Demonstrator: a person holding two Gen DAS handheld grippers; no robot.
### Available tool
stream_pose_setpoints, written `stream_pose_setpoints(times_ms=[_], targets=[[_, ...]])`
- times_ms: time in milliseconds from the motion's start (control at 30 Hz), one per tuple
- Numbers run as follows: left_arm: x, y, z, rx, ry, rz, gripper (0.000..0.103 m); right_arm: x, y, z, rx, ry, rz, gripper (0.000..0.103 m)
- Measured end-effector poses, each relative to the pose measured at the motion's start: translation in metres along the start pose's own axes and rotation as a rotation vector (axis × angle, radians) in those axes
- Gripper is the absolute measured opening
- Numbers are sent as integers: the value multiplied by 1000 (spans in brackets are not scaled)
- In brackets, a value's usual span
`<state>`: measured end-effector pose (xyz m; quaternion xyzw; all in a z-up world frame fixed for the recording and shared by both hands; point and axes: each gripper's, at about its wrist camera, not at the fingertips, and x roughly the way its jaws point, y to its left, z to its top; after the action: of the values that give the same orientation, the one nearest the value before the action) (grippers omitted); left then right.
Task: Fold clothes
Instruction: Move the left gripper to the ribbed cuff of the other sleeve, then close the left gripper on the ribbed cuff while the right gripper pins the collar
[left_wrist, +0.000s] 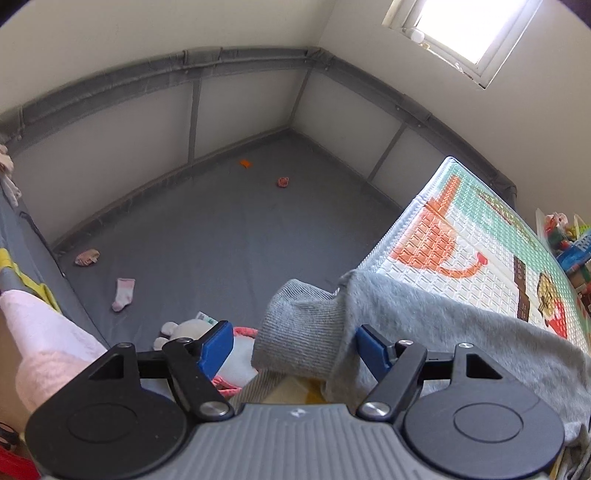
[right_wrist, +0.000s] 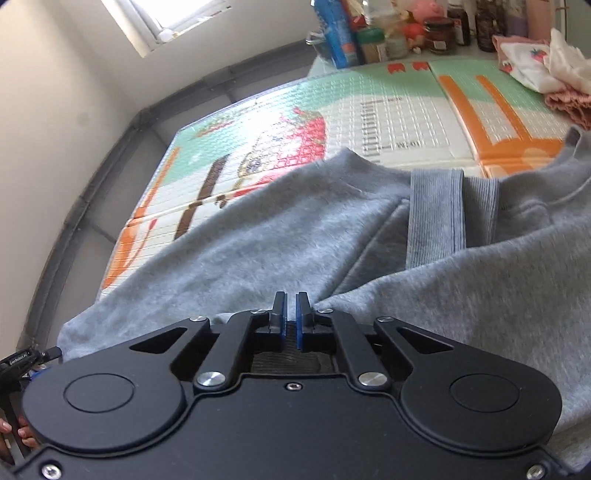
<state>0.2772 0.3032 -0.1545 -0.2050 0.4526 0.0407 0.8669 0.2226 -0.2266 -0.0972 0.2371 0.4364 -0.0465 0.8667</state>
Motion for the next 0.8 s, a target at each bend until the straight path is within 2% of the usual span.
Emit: stream_pose_setpoints(times_ms=[200,333,467,600,700,800], targets=[[15,17,6,-68,26,-70,77,10,4,-2,-11,5,-22,3],[18,27,9,-98,41,-150,77,17,3,-4,-5,17,-38,3],[20,33,10,-146,58,-242,73,22,-2,-5,24,31,-45,3],[21,39,9,-178,77,-309,59,23,-3,-5,31,33,-53,3],[21,44,10,-190,84,-328,58,23,-2,-6,30,34,-57,3],[26,59,8,-269,90,-374,58,23,-2,-6,32,35,-58,3]])
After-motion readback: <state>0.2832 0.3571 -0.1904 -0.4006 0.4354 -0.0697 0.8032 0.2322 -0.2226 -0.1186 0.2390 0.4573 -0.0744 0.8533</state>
